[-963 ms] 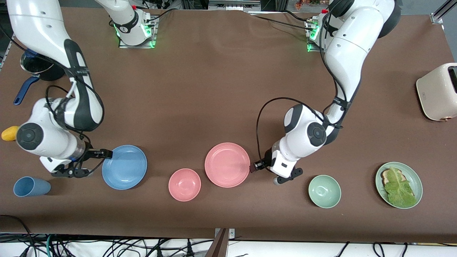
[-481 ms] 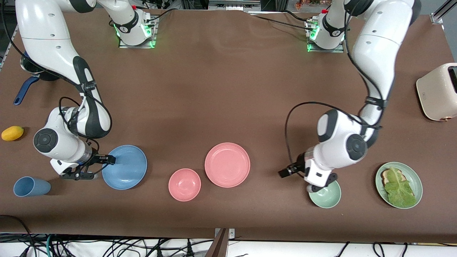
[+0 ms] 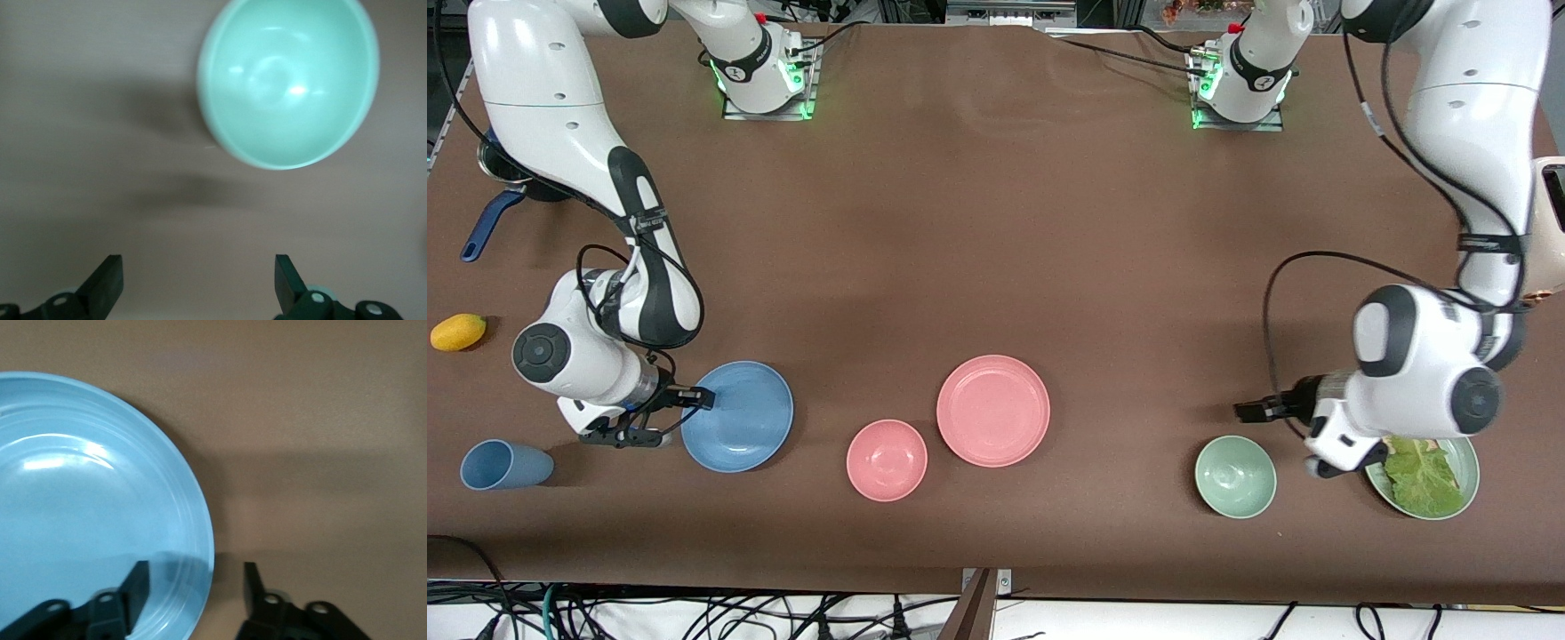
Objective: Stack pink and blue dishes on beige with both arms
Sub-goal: 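Withdraw the left gripper while the right gripper grasps the blue plate rim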
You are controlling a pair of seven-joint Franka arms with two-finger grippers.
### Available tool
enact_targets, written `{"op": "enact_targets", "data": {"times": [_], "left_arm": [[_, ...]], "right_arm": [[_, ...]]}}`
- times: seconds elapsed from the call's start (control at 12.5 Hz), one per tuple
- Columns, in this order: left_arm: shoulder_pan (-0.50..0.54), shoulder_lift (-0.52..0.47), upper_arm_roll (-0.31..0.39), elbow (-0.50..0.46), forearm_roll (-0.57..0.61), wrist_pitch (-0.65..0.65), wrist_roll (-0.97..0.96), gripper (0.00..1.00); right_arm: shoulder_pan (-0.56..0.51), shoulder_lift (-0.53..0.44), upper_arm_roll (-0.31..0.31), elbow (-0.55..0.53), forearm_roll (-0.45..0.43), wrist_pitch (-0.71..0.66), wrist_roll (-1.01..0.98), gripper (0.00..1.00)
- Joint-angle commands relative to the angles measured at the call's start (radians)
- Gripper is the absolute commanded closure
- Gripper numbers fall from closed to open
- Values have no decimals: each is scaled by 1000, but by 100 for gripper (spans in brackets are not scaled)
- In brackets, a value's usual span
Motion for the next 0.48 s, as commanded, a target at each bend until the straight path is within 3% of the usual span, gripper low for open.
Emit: {"op": "enact_targets", "data": {"times": [0.0, 0.16, 0.24, 0.32, 0.4], "left_arm": [[78, -105, -12, -27, 81, -108, 159, 0], [114, -186, 4, -68, 92, -151, 265, 0], [48, -284, 88, -148, 92, -152, 285, 0], [-36, -390, 175, -226, 94, -147, 287, 0], [-66, -485, 191, -277, 91, -142, 286, 0]], "right_arm": [[-11, -2, 12, -2, 25, 9, -17, 76], [-11, -2, 12, 1, 31, 3, -19, 92], [-11, -2, 12, 4, 31, 0, -19, 100], [-11, -6, 12, 6, 31, -4, -19, 100], [-11, -11, 13, 16, 31, -22, -22, 100]]}}
